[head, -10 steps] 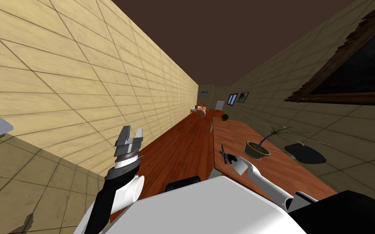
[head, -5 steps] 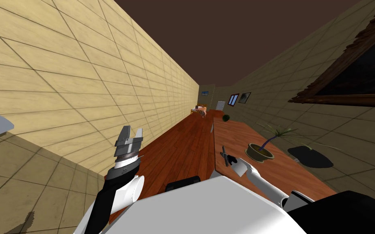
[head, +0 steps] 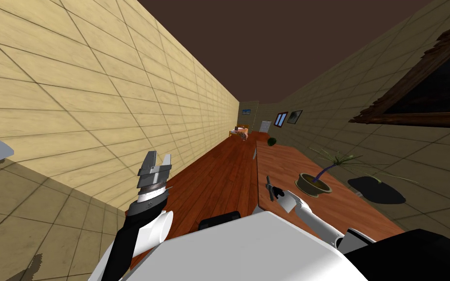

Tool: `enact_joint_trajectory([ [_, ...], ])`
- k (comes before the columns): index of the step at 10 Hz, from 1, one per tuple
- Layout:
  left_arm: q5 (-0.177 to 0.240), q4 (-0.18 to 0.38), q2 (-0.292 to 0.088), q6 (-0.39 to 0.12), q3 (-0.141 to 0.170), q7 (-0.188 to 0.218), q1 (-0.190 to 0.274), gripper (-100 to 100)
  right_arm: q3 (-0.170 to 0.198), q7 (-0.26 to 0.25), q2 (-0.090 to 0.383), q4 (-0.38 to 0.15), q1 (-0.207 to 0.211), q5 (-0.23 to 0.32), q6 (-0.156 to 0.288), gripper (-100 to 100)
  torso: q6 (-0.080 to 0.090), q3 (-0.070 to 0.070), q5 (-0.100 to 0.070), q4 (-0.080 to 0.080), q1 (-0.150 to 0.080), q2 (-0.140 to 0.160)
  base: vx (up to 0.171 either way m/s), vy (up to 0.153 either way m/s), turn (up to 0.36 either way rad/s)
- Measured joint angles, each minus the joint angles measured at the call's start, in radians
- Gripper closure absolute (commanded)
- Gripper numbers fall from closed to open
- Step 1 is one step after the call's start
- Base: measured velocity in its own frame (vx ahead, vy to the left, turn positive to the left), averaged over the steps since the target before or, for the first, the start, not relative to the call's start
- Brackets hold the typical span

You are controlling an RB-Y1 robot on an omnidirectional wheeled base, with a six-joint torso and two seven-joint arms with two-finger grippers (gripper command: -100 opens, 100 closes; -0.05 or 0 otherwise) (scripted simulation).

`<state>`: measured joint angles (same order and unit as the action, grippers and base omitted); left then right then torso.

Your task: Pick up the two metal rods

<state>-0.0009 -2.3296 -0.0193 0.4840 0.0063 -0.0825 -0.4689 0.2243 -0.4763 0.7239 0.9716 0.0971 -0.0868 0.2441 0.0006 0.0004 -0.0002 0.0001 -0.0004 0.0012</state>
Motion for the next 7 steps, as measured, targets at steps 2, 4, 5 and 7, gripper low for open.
enact_joint_trajectory([
  [2,0.0,0.0,0.0,0.0,0.0,0.0,0.0,0,0.0,0.0,0.0,0.0,0.0,0.0,0.0,0,0.0,0.0,0.0,0.0,0.0,0.0,0.0,0.0,0.0],
  [4,0.0,0.0,0.0,0.0,0.0,0.0,0.0,0,0.003,-0.002,0.007,0.012,0.002,-0.008,0.005,100,0.001,0.001,0.0,0.0,0.001,0.002,-0.033,0.031,-0.04],
  [5,0.0,0.0,0.0,0.0,0.0,0.0,0.0,0,0.004,-0.003,0.016,0.032,0.008,-0.016,0.016,100,0.001,0.002,0.001,0.0,0.003,0.003,-0.04,0.044,-0.031],
  [7,0.0,0.0,0.0,0.0,0.0,0.0,0.0,0,0.012,-0.007,0.036,0.068,0.014,-0.039,0.04,100,0.0,0.002,0.001,0.001,0.004,0.003,-0.031,0.031,-0.018],
])
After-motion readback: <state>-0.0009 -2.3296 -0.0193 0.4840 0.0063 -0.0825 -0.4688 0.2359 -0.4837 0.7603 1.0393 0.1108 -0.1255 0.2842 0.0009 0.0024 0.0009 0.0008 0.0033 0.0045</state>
